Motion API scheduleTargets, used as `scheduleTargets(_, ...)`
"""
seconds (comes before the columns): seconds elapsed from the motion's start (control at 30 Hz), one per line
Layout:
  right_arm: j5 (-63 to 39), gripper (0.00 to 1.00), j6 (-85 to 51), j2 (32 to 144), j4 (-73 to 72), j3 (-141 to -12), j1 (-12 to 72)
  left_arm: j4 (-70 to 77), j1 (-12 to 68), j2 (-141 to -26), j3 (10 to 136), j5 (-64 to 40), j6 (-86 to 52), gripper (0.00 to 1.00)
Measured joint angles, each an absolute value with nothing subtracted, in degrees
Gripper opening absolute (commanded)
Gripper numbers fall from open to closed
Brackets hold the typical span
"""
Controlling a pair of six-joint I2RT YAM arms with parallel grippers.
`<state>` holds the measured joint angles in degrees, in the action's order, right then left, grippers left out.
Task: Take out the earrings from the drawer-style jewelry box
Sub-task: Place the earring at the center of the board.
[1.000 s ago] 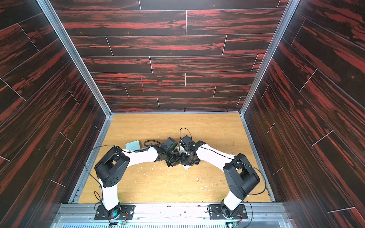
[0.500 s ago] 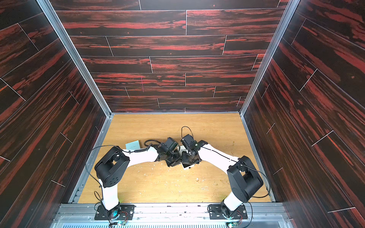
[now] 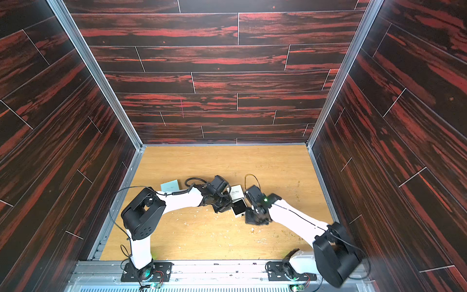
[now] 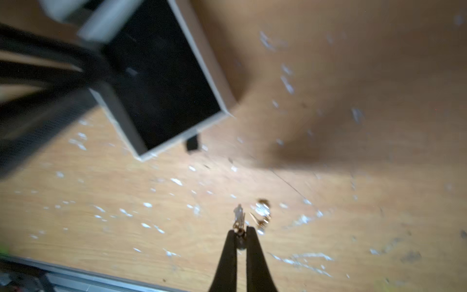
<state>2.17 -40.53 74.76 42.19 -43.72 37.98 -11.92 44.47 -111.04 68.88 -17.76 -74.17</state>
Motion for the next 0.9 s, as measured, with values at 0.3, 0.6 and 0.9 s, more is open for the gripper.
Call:
scheduleTargets(0.3, 1.6, 0.12, -42.1, 75.5, 42.1, -39.4, 37.5, -12.0, 44.6, -111.0, 69.1, -17.8, -73.5, 0.3)
scheduleTargets(0.6, 1.5, 0.18, -42.7, 76.1, 41.0, -39.4, 37.5, -10.8, 44.6, -111.0, 69.9, -17.8, -73.2, 0.33)
scheduleTargets(0.9, 2.1, 0.28, -42.4, 75.6, 41.9, -40.2, 37.5, -10.7, 44.6, -111.0, 70.7, -17.8, -73.0, 0.33)
